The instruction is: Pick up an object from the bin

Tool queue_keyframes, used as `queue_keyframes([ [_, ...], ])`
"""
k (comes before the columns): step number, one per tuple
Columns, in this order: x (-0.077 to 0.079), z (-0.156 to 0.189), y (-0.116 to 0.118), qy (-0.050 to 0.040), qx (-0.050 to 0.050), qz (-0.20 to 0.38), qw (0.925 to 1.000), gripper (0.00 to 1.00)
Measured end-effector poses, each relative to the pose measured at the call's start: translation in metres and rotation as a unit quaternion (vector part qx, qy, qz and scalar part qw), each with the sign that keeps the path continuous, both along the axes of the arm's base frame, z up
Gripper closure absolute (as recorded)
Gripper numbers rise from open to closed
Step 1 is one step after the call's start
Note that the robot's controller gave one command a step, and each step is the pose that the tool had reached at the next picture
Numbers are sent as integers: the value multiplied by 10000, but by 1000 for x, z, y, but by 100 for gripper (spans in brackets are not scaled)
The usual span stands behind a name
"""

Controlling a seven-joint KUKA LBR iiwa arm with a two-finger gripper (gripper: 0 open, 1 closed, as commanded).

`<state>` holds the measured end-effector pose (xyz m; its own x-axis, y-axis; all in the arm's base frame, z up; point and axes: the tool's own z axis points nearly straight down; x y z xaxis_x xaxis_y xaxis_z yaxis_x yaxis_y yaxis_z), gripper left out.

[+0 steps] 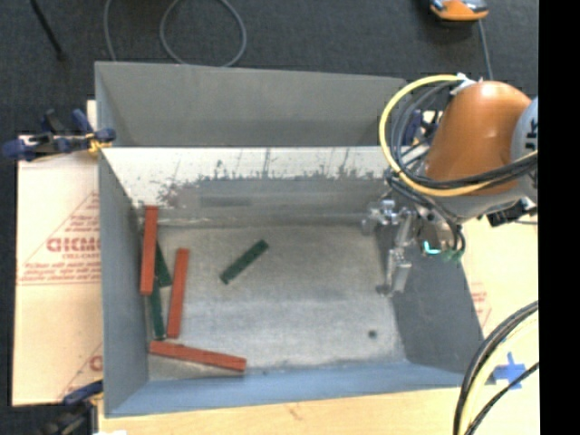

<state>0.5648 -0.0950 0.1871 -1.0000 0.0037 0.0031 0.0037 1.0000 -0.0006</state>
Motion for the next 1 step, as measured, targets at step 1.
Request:
queue_keyframes([
  [1, 78, -121, 88, -30, 19, -121, 9999, 0],
])
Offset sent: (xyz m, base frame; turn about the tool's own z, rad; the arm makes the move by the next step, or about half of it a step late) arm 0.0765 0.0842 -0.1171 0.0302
